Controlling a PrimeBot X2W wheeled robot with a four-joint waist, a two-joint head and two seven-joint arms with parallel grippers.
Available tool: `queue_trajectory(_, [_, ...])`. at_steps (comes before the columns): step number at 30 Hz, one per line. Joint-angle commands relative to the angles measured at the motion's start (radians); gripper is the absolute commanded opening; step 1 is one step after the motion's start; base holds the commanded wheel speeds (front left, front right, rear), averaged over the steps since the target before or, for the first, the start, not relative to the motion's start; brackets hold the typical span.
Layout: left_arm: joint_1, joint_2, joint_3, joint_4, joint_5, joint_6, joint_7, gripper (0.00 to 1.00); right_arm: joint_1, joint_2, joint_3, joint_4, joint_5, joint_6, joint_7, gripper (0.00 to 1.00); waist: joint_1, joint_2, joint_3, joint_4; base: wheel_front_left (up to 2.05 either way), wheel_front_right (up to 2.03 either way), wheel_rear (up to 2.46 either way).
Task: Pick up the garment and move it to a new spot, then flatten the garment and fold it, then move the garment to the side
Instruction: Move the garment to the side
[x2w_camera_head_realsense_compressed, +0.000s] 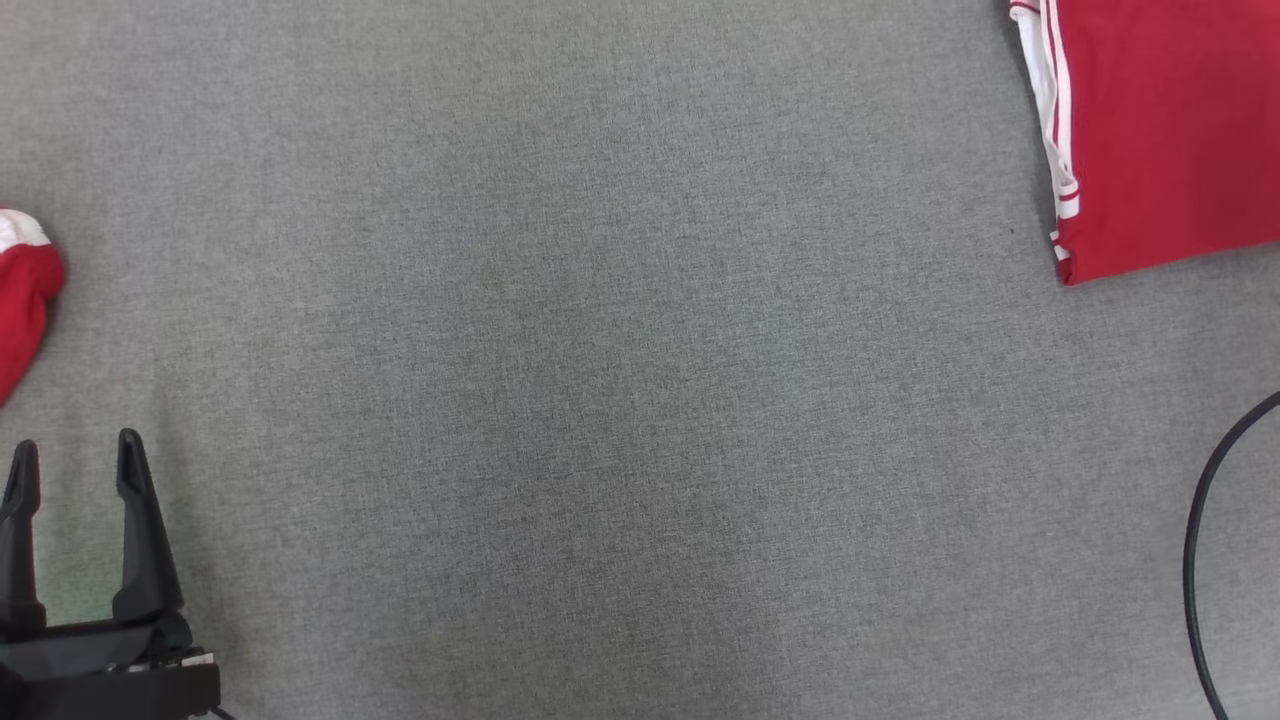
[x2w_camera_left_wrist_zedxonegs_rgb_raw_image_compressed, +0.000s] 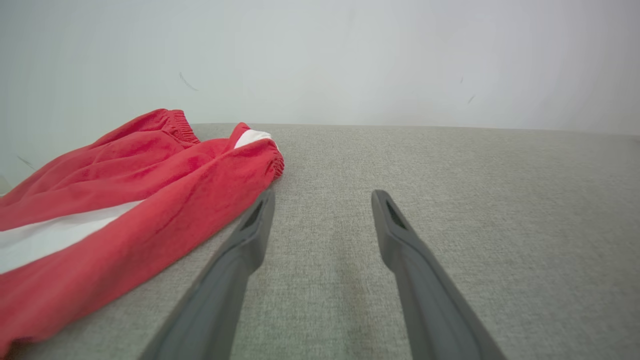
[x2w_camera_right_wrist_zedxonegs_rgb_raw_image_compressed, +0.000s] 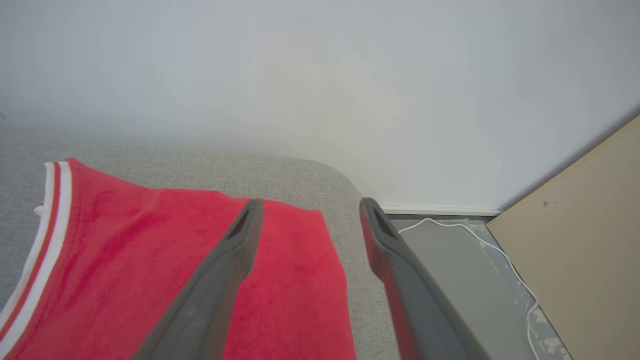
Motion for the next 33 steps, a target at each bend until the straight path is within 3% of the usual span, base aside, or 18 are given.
queue_trajectory(1, [-0.002,-0.001,0.003,0.005,0.003,0.0,-0.003,1.0,-0.014,0.014,-0.002,0.001,-0.006,0.0,-0.017,1.0,0.0,0.0,-0.008,0.001,0.0,0.0,0.0])
queue_trajectory(10, [0.017,-0.013,0.007,0.027,-0.01,0.01,-0.003,1.0,0.021,0.087,-0.016,-0.035,0.049,0.0,-0.118,1.0,0.0,0.0,-0.075,-0.005,0.0,0.0,0.0])
queue_trajectory(14, [0.04,-0.019,0.012,0.037,-0.017,0.017,-0.003,1.0,0.063,0.149,-0.027,-0.067,0.08,0.0,-0.155,1.0,0.0,0.0,-0.124,-0.011,0.0,0.0,0.0])
queue_trajectory(27, [0.085,-0.031,-0.024,0.075,-0.023,0.036,-0.003,1.0,0.328,0.322,-0.045,-0.215,0.095,0.0,-0.178,1.0,0.0,0.0,-0.288,0.042,0.0,0.0,0.0])
queue_trajectory(33, [0.101,-0.032,-0.045,0.094,-0.032,0.044,-0.003,1.0,0.441,0.371,-0.045,-0.288,0.083,0.0,-0.178,1.0,0.0,0.0,-0.33,0.071,0.0,0.0,0.0])
